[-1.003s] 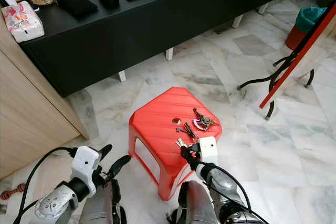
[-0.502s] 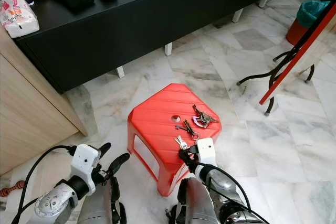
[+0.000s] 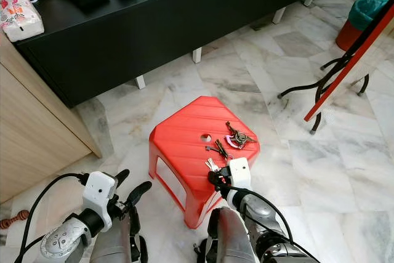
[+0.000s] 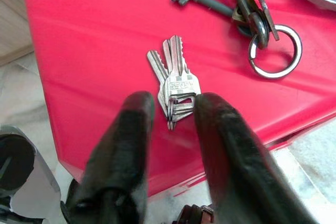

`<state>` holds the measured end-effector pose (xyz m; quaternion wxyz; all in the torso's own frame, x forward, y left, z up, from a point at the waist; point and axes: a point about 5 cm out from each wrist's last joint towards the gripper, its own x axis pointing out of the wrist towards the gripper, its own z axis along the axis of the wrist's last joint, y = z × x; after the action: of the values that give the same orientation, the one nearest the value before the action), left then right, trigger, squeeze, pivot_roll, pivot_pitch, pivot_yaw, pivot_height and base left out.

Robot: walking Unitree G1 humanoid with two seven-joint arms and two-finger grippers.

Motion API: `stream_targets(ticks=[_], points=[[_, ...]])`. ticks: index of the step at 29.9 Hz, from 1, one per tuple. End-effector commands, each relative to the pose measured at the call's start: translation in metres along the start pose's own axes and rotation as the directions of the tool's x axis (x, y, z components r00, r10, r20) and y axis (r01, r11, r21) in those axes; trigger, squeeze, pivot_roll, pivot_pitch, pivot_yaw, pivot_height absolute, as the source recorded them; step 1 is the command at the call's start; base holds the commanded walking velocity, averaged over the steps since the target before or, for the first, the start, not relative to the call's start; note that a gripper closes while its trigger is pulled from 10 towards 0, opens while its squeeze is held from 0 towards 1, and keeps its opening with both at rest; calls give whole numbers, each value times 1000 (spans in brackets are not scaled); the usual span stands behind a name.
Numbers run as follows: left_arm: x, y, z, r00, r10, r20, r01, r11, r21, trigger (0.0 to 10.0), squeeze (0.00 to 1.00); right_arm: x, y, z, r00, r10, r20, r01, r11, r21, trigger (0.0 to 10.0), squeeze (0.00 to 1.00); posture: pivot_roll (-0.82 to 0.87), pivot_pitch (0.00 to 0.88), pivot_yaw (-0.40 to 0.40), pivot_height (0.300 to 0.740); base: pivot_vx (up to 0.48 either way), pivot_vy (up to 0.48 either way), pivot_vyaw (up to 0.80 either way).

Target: Hang keys on a hook

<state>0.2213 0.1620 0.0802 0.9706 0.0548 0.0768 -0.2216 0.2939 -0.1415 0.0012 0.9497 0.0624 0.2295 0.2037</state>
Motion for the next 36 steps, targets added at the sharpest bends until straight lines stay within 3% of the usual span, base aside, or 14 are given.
stream_targets(ticks=[1, 24, 36], points=[[-2, -2, -3, 1000, 4, -13, -4, 1000, -10, 10000, 0, -4, -2, -10, 1000, -4, -30, 5, 1000, 18, 0, 0, 124, 260, -123, 617, 0, 0, 0], [2, -2, -6, 1000, 0, -21, -1, 1000, -11, 10000, 0, -5, -1, -13, 999, 0, -35, 0, 1000, 21, 0, 0, 123, 238, -118, 617, 0, 0, 0], [6, 4, -8, 1000, 15, -23, -15, 1000, -6, 10000, 0, -4, -6, 1, 998, -40, 58, 39, 999, 22, 0, 0, 117, 209, -113, 617, 0, 0, 0]])
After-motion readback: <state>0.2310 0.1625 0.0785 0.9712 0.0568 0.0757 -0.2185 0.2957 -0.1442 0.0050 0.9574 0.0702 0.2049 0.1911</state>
